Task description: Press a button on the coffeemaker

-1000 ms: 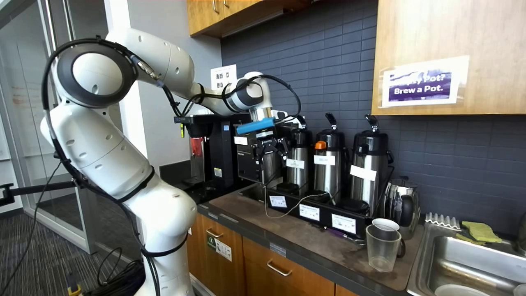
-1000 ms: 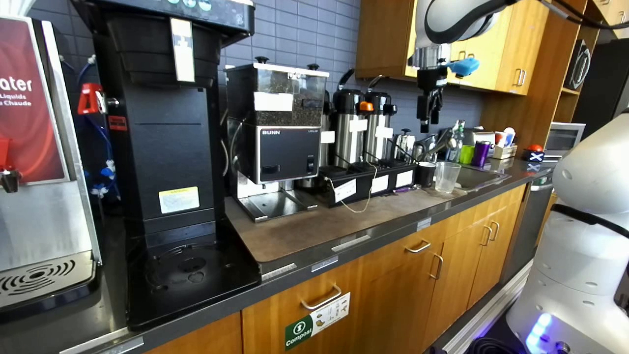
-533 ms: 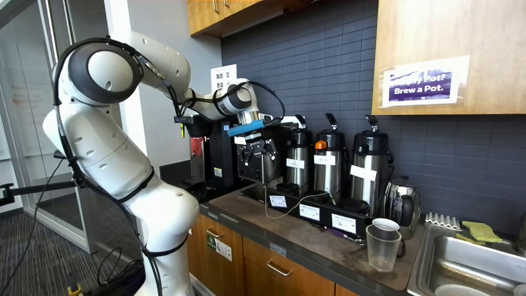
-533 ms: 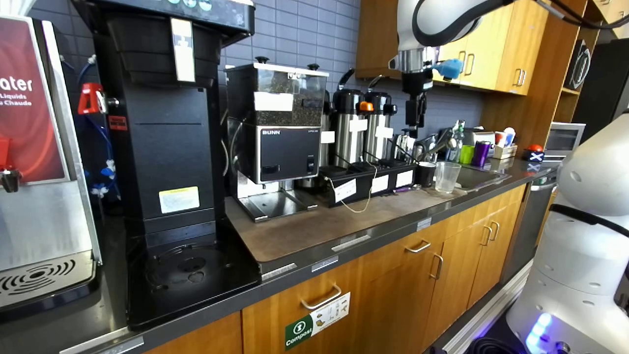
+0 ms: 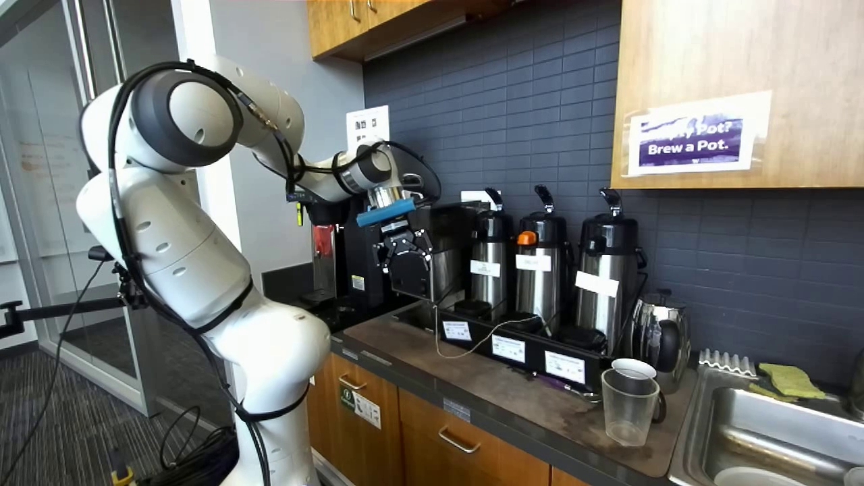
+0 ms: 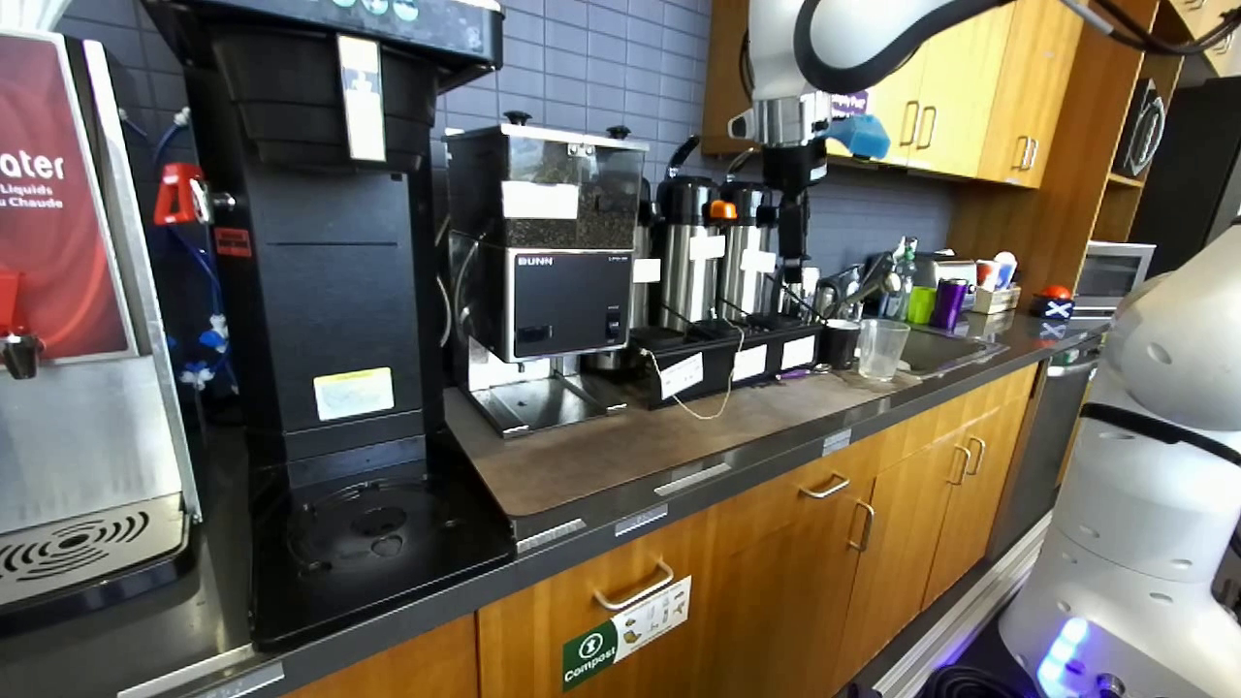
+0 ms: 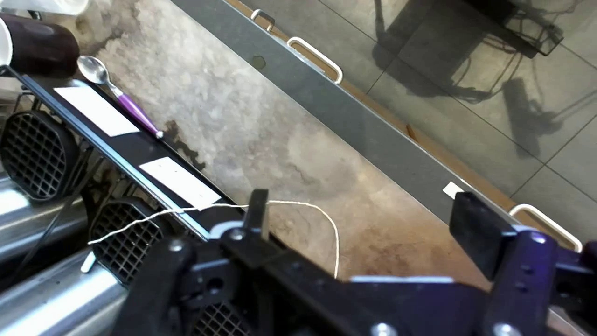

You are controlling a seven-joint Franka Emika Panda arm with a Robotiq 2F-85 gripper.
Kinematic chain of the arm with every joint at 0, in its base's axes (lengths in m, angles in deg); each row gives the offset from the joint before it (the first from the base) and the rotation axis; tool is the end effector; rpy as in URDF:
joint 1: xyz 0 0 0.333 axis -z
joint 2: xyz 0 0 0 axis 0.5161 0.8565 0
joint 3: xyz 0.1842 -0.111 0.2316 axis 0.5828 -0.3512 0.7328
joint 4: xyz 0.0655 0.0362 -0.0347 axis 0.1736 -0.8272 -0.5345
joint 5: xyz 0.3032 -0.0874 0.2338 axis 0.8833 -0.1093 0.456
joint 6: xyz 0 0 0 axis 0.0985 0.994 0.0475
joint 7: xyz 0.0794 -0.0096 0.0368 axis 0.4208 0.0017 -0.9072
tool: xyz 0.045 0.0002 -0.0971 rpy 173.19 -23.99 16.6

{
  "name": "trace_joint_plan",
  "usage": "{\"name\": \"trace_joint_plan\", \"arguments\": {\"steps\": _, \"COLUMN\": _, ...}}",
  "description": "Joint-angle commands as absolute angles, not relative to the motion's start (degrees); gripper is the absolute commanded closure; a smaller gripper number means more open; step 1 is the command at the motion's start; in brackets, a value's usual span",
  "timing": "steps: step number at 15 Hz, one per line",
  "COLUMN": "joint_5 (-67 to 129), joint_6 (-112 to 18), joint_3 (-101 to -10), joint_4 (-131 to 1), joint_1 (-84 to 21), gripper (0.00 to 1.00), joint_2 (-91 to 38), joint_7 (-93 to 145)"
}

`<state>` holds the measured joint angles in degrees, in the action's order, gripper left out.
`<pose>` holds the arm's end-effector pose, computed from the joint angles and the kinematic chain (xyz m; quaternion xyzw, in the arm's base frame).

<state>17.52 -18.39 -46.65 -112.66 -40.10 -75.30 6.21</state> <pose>0.3701 0.0733 0.4994 0.9457 0.2827 -0.0194 0.1592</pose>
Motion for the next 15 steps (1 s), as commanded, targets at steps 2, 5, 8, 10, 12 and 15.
{"name": "trace_joint_plan", "arguments": {"steps": 2, "joint_5": 18.7, "joint_6": -18.1, "joint_3": -44.9, "joint_4": -111.5, "joint_1": -43.4, "gripper": 0.00, "joint_2": -74.0, "joint_7": 4.9}}
{"name": "trace_joint_plan", "arguments": {"steps": 5, "joint_5": 20.2, "joint_6": -17.9, "joint_3": -43.7, "joint_4": -111.2, "joint_1": -45.9, "gripper": 0.00, "joint_2": -73.4, "joint_7": 3.9}}
{"name": "trace_joint_plan", "arguments": {"steps": 8, "joint_5": 22.1, "joint_6": -17.8, "joint_3": -42.3, "joint_4": -110.7, "joint_1": -48.3, "gripper": 0.00, "joint_2": -72.9, "joint_7": 3.0}}
{"name": "trace_joint_plan", "arguments": {"steps": 10, "joint_5": 23.4, "joint_6": -17.6, "joint_3": -41.5, "joint_4": -110.2, "joint_1": -49.7, "gripper": 0.00, "joint_2": -72.3, "joint_7": 2.3}}
{"name": "trace_joint_plan", "arguments": {"steps": 12, "joint_5": 24.7, "joint_6": -17.4, "joint_3": -40.6, "joint_4": -109.6, "joint_1": -51.1, "gripper": 0.00, "joint_2": -71.8, "joint_7": 1.8}}
{"name": "trace_joint_plan", "arguments": {"steps": 15, "joint_5": 26.8, "joint_6": -17.2, "joint_3": -39.5, "joint_4": -109.1, "joint_1": -53.1, "gripper": 0.00, "joint_2": -71.4, "joint_7": 0.5}}
